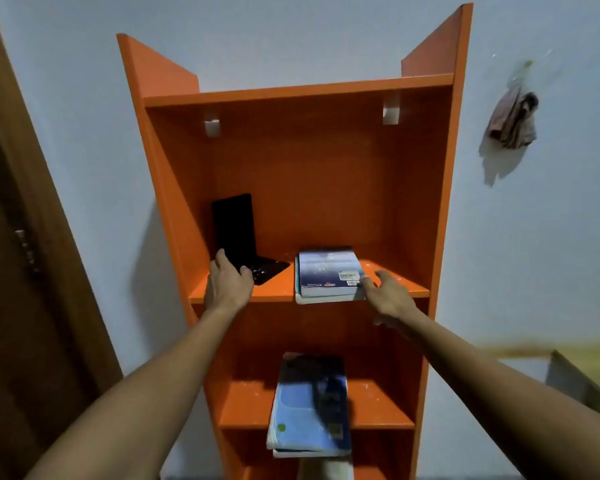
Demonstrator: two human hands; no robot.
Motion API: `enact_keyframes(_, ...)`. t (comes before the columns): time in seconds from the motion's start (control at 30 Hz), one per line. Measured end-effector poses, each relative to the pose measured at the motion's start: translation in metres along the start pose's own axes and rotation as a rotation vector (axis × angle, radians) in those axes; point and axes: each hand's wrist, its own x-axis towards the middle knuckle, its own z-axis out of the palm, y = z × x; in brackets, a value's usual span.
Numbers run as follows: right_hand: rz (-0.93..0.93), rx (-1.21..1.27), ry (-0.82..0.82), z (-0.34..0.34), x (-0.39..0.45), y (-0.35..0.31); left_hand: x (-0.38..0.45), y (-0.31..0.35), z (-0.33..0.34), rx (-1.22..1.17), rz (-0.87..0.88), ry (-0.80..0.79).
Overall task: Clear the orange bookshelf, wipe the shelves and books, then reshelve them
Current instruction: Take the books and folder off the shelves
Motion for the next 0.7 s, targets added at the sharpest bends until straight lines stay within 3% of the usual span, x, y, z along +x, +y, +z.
enact_keyframes(0.2, 0.095, 0.220, 0.069, 0.021, 0.012, -0.017, 0.052, -0.008, 0.015, 0.025, -0.040, -0.020)
enact_keyframes(0.4, 0.147, 0.582, 0.087, 0.021, 0.003, -0.023, 0.079, -0.008, 0.017, -0.121, -0.103, 0.093)
enact_keyframes(0.57, 0.162, 0.610, 0.040, 0.022, -0.009, -0.025, 0.079, -0.009, 0.016, -0.158, 0.017, 0.090)
enact_keyframes(0.7, 0.148, 0.607, -0.105, 0.017, -0.029, -0.025, 0.071, -0.011, 0.013, -0.206, 0.056, 0.103)
